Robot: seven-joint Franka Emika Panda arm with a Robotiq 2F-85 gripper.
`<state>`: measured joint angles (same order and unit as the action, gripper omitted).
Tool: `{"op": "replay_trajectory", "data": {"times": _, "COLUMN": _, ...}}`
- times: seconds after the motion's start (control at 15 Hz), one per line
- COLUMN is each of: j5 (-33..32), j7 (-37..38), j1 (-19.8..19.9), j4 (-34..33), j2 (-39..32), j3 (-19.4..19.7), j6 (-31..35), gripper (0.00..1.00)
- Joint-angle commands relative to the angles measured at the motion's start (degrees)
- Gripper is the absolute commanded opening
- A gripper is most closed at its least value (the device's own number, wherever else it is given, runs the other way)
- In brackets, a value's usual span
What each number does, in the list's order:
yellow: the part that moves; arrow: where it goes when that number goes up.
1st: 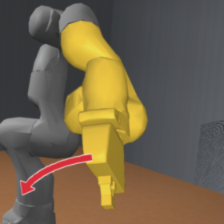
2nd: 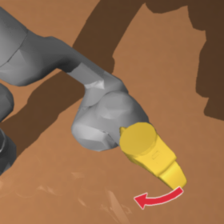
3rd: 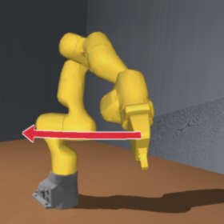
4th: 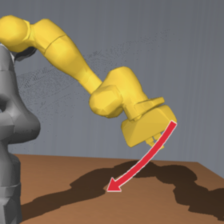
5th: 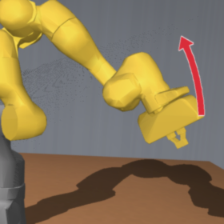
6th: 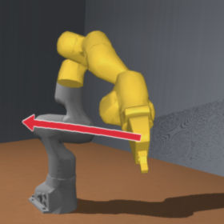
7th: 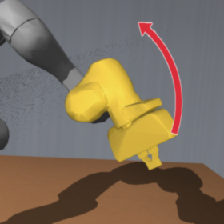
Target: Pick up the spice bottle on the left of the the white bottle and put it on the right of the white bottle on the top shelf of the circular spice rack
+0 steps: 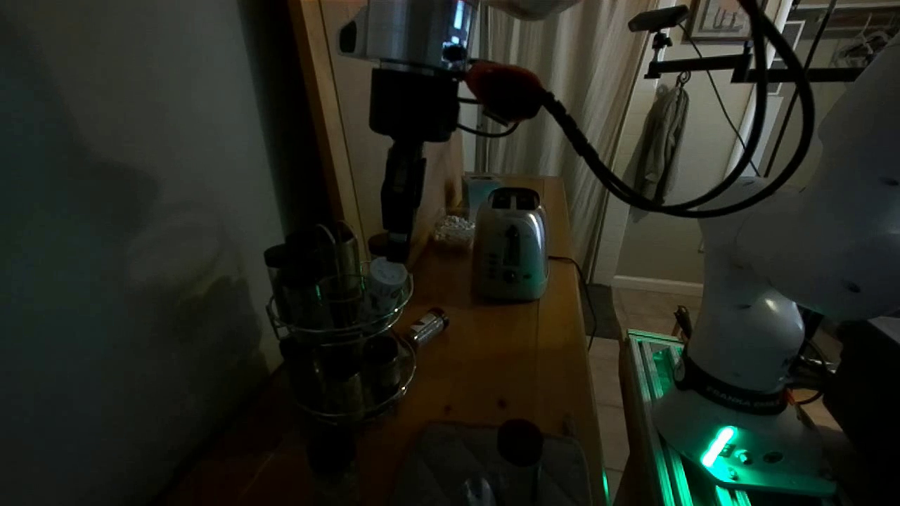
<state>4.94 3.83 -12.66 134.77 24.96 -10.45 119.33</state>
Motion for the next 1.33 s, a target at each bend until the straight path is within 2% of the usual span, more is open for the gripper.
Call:
{"op": "replay_trajectory", "data": {"times": 0.0, "j5": 0.7, "j7": -1.7, "j1": 0.0, "j4": 1.2, "j2": -1.3, "j3": 0.0, "j6": 3.5, "gripper": 0.02}}
{"op": "replay_trajectory", "data": {"times": 0.93, "j5": -2.8, "j7": -0.6, "j1": 1.8, "j4": 1.5, "j2": -3.7, "j3": -0.5, "j6": 11.5, "gripper": 0.02}}
{"op": "replay_trajectory", "data": {"times": 1.27, "j5": -3.5, "j7": -0.6, "j1": 2.0, "j4": 1.4, "j2": -3.7, "j3": -0.4, "j6": 12.0, "gripper": 0.02}}
